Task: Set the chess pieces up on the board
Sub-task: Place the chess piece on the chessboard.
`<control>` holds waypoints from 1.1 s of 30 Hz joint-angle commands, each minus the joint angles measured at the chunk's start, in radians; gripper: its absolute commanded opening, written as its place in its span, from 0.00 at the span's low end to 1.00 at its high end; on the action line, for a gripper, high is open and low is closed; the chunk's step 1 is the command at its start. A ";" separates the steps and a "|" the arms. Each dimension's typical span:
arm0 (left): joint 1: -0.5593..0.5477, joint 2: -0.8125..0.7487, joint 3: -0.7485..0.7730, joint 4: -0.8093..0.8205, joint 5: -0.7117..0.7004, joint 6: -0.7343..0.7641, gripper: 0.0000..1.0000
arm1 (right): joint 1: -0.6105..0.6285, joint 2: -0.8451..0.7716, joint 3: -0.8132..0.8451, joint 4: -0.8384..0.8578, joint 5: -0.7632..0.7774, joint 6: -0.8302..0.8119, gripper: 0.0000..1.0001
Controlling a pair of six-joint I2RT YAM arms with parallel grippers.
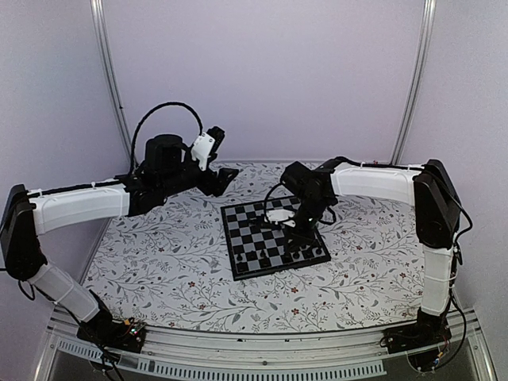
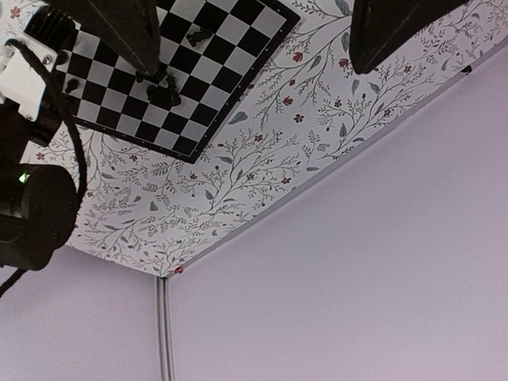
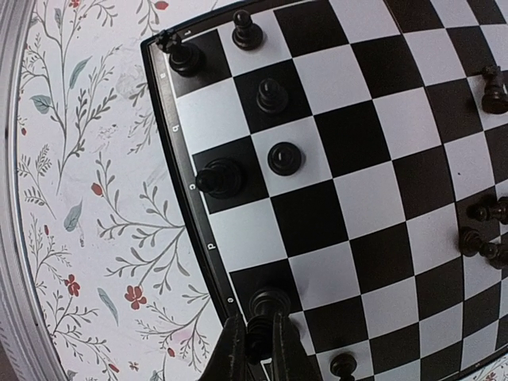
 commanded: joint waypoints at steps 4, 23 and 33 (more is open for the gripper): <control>0.013 0.018 0.030 -0.018 0.035 -0.004 0.84 | -0.004 0.042 0.042 -0.020 -0.060 0.011 0.02; 0.013 0.037 0.044 -0.038 0.051 -0.004 0.84 | -0.010 0.043 0.049 -0.034 -0.054 0.018 0.29; 0.012 0.118 0.094 -0.138 0.073 -0.019 0.82 | -0.142 -0.095 0.085 -0.060 -0.196 0.034 0.41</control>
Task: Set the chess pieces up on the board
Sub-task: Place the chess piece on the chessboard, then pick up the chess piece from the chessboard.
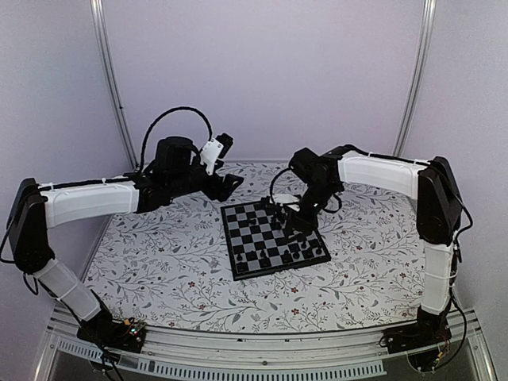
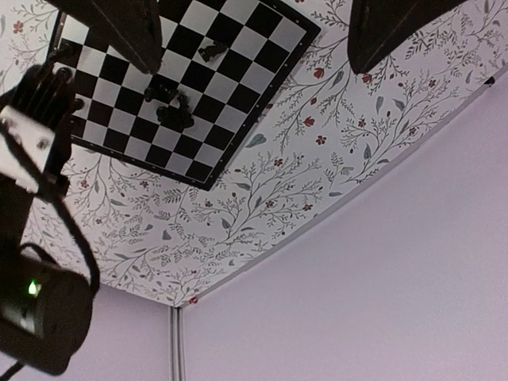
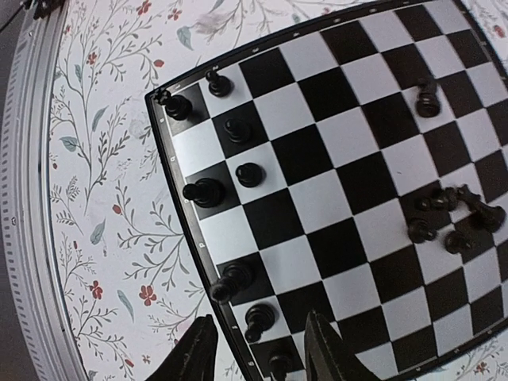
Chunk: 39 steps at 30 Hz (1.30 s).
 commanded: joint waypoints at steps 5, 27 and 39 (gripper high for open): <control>0.009 0.181 0.191 -0.301 0.102 0.020 0.69 | -0.190 -0.211 -0.126 0.081 -0.146 0.035 0.41; 0.041 0.190 0.334 -0.407 0.063 -0.143 0.66 | -0.136 -0.011 -0.033 0.273 0.010 0.070 0.30; 0.079 0.009 0.010 0.066 0.093 -0.098 0.74 | -0.091 0.156 0.122 0.211 0.024 0.068 0.31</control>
